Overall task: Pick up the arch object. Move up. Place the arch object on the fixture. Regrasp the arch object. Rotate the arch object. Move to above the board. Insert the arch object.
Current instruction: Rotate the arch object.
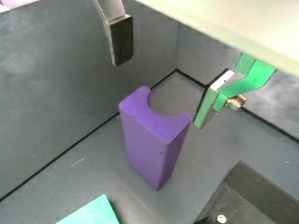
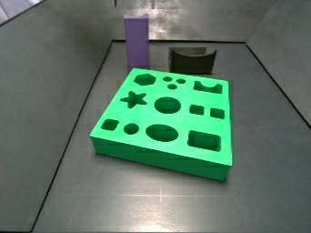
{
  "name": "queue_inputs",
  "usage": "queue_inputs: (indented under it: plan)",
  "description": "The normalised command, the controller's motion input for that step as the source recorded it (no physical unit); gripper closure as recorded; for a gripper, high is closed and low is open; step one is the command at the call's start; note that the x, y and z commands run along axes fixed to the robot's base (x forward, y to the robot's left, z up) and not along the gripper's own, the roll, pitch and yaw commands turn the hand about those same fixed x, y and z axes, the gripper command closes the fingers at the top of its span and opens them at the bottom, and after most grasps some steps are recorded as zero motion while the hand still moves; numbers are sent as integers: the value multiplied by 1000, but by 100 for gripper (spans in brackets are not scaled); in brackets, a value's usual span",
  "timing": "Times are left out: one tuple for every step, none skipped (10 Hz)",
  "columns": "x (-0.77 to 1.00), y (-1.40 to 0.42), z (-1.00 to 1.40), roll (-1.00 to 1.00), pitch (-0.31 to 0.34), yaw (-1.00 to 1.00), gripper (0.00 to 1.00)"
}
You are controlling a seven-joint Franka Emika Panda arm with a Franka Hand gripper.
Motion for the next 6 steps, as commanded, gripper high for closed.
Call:
queue_inputs:
  plan:
    - [21, 10, -1000, -19, -6, 89, 0]
    - [18, 7, -906, 23, -23, 62, 0]
    - [19, 3, -771, 54, -34, 50, 0]
    - [20, 6, -595, 88, -33, 43, 0]
    - [25, 5, -511, 102, -29, 39, 0]
    - [34, 4, -355, 126, -21, 35, 0]
